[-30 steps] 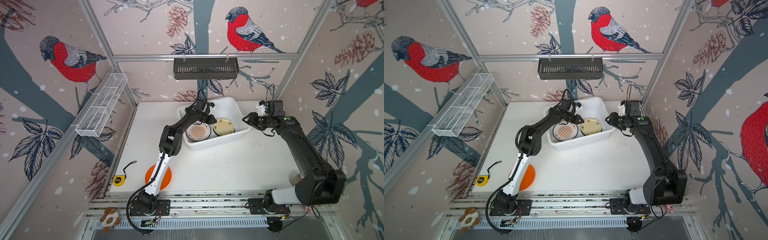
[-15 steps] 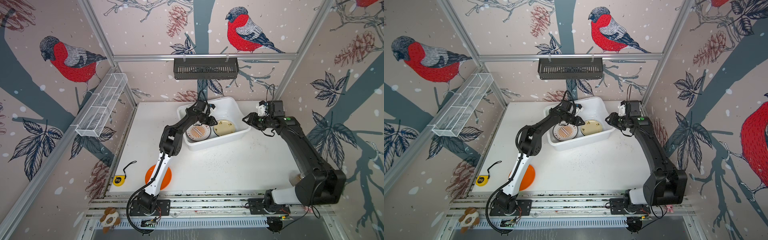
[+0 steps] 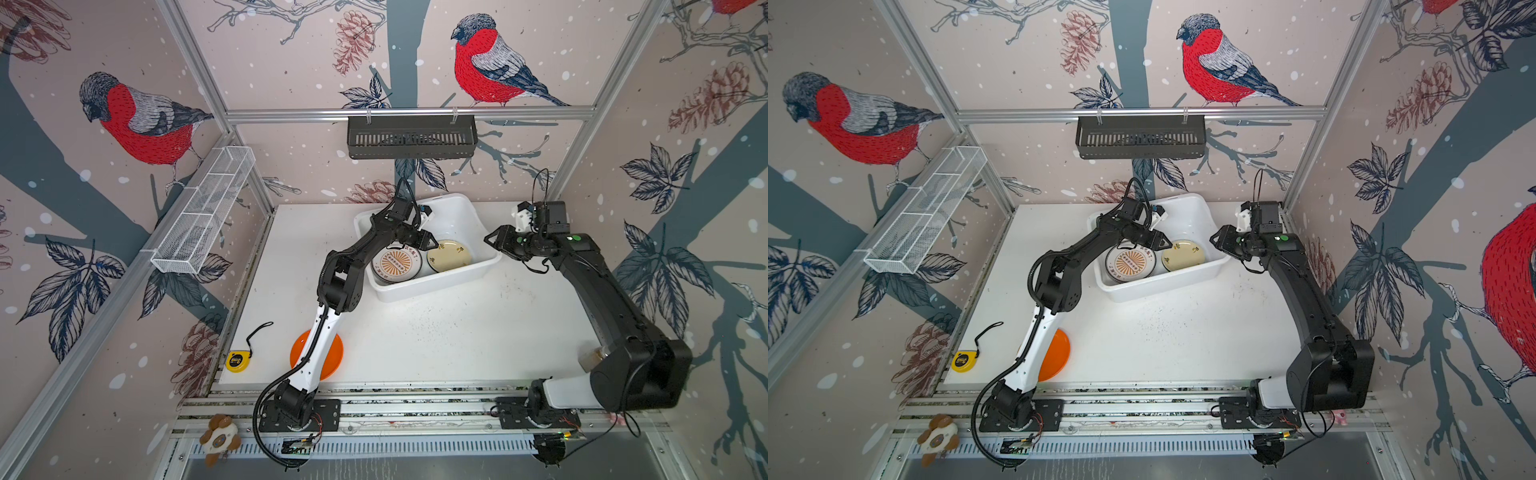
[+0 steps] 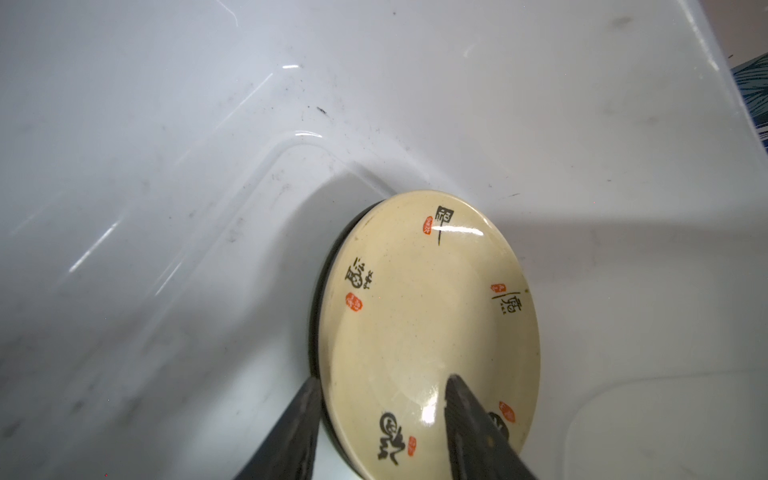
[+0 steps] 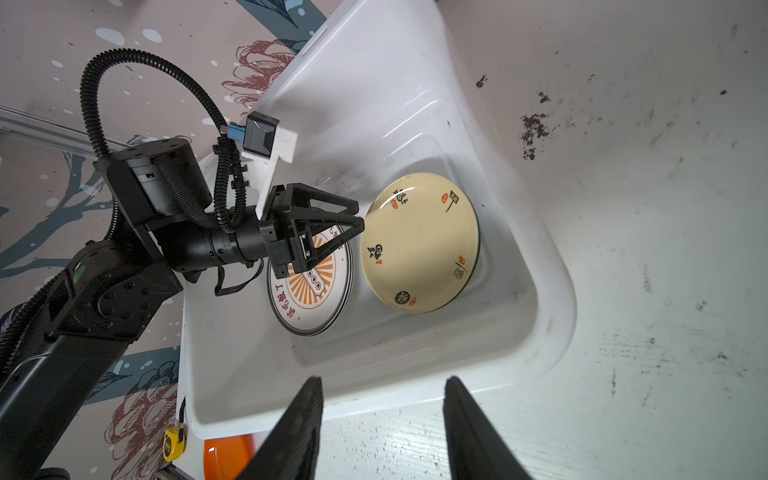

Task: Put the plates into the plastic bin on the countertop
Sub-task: 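Press the cream plate flat and open the left gripper, then raise the left gripper out of the bin and swing it back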

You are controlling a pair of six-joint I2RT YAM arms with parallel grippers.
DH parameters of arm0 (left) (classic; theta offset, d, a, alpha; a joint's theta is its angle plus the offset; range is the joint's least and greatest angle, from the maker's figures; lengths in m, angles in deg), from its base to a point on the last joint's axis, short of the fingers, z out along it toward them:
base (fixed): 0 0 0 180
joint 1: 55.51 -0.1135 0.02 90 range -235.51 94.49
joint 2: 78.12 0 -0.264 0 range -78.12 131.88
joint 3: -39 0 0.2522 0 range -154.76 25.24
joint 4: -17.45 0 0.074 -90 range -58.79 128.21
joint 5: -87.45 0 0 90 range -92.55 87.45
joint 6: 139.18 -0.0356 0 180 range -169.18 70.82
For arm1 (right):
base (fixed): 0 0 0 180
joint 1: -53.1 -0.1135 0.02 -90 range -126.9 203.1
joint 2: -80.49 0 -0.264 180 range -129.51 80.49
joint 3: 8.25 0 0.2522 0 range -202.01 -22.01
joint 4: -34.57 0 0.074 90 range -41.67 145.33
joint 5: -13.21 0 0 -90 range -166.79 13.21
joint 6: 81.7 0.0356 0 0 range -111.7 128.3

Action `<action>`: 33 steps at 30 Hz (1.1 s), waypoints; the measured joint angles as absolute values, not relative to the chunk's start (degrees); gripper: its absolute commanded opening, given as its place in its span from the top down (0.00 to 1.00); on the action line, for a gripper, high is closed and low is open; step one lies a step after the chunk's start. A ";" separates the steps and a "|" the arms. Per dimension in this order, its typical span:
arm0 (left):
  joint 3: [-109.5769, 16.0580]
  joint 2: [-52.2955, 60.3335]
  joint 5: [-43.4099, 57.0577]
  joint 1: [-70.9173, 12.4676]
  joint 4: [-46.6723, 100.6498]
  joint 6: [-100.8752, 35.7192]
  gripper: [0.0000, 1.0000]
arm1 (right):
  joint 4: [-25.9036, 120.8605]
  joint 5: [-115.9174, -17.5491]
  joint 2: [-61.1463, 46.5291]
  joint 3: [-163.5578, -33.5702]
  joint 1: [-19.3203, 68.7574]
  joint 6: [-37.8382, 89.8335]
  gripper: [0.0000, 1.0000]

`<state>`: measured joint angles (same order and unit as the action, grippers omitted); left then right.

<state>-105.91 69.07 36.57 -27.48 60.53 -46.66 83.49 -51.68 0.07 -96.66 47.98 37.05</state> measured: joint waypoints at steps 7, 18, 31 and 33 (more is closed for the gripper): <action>-105.67 68.29 36.50 -27.59 60.55 -46.66 0.49 | 82.26 -51.44 0.05 -96.55 47.98 37.05 0.51; -104.32 68.29 36.76 -26.94 62.15 -46.68 0.49 | 81.67 -51.18 -0.52 -96.44 47.98 37.05 0.51; -106.98 68.09 36.30 -27.07 63.33 -47.95 0.48 | 81.30 -51.01 -0.61 -96.10 47.98 37.05 0.51; -107.88 67.04 36.06 -27.46 63.52 -48.87 0.41 | 81.26 -51.01 -0.65 -96.23 48.00 37.03 0.51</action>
